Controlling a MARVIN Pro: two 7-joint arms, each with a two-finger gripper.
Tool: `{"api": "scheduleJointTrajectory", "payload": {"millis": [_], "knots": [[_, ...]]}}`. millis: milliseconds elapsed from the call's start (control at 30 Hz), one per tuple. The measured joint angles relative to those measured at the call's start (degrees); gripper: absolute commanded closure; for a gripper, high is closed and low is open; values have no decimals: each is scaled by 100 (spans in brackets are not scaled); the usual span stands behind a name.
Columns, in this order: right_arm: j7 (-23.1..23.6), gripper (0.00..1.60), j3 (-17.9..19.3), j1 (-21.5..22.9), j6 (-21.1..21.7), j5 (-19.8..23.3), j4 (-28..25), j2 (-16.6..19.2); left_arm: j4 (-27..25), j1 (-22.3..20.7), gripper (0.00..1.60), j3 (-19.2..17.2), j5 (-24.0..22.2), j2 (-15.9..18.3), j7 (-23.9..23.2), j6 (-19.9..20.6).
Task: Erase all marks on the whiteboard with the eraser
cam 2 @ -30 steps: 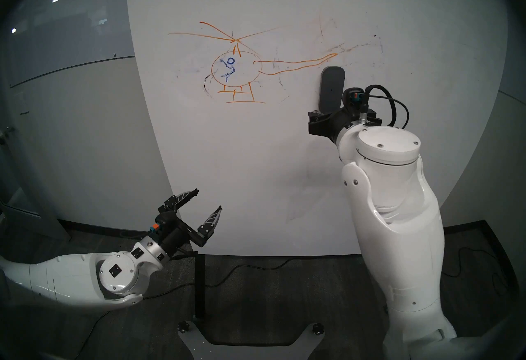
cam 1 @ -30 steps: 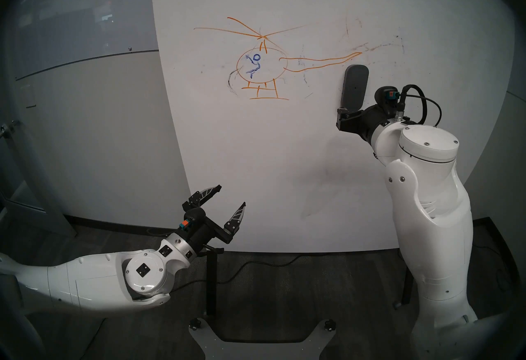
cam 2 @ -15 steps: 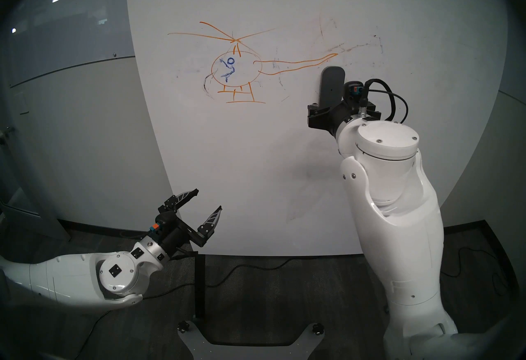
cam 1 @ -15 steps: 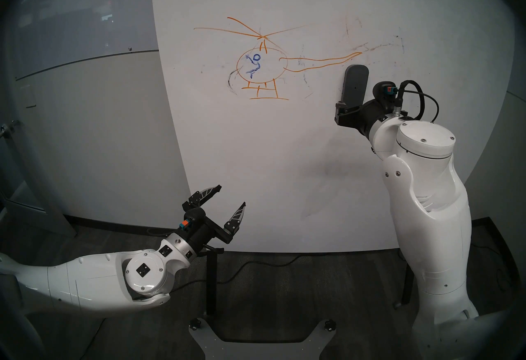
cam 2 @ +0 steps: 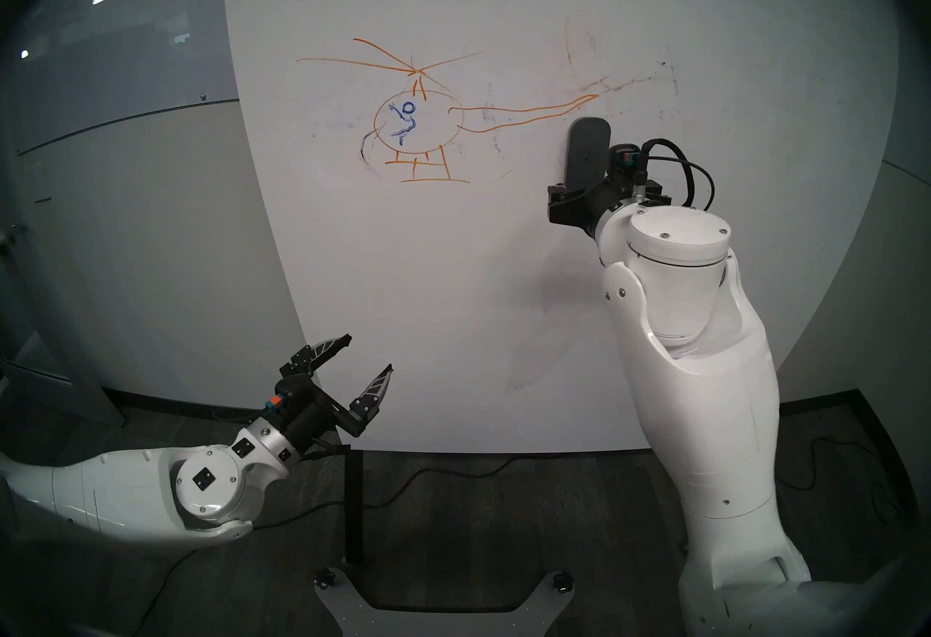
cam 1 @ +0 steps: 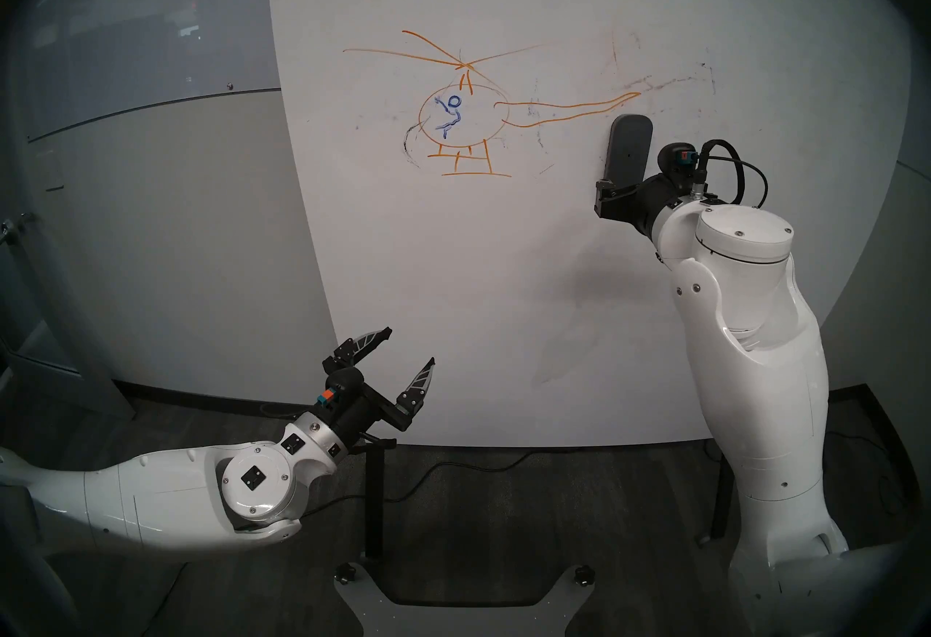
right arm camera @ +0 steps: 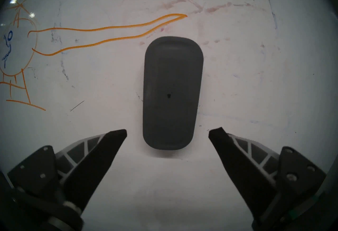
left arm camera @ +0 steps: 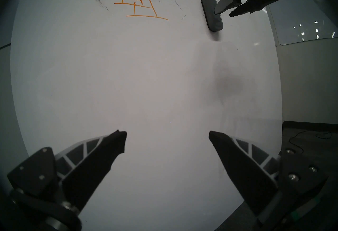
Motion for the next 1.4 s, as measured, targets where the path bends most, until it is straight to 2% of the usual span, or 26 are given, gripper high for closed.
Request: {"api": "scheduleJointTrajectory", "payload": {"millis": [733, 1400], "knots": [[275, 0, 61, 300, -32, -23, 233, -65, 0, -8, 0, 10, 0, 2, 3, 0], [343, 0, -5, 599, -38, -149, 639, -177, 0, -17, 0, 19, -2, 2, 5, 0]]}}
